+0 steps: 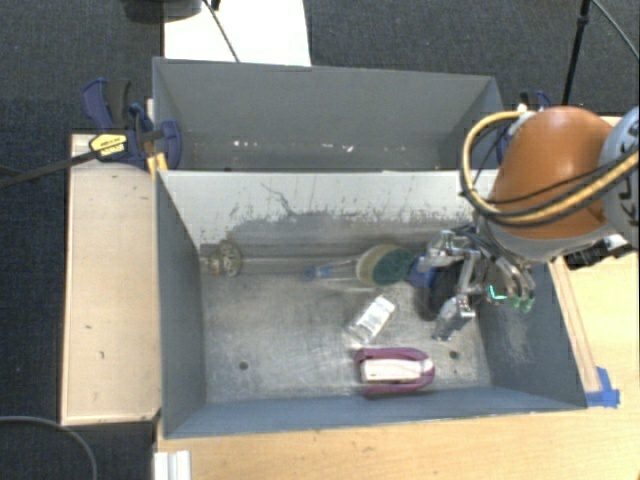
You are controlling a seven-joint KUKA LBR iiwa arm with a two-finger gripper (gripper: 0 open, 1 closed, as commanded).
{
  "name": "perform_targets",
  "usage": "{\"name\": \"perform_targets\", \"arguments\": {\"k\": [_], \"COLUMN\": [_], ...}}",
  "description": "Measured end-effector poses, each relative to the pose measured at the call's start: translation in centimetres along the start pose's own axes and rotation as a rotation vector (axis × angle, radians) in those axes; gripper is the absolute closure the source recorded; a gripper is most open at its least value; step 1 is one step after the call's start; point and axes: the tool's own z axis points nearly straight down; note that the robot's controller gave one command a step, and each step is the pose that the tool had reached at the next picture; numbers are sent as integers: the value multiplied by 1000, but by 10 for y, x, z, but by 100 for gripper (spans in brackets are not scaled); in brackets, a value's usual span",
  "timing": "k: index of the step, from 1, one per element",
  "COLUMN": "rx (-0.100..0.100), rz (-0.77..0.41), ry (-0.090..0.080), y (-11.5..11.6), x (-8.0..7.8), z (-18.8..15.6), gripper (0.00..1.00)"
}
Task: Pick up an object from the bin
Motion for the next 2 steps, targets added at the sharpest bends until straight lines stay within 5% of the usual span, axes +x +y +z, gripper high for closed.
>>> {"name": "perform_targets", "arguments": {"k": [1,2], "rx": [6,4], "rz": [-844,-996], "ry": [-14,-11], "y": [51,62], "x": [-37,-36], "z": [119,91], "gripper": [0,0]}}
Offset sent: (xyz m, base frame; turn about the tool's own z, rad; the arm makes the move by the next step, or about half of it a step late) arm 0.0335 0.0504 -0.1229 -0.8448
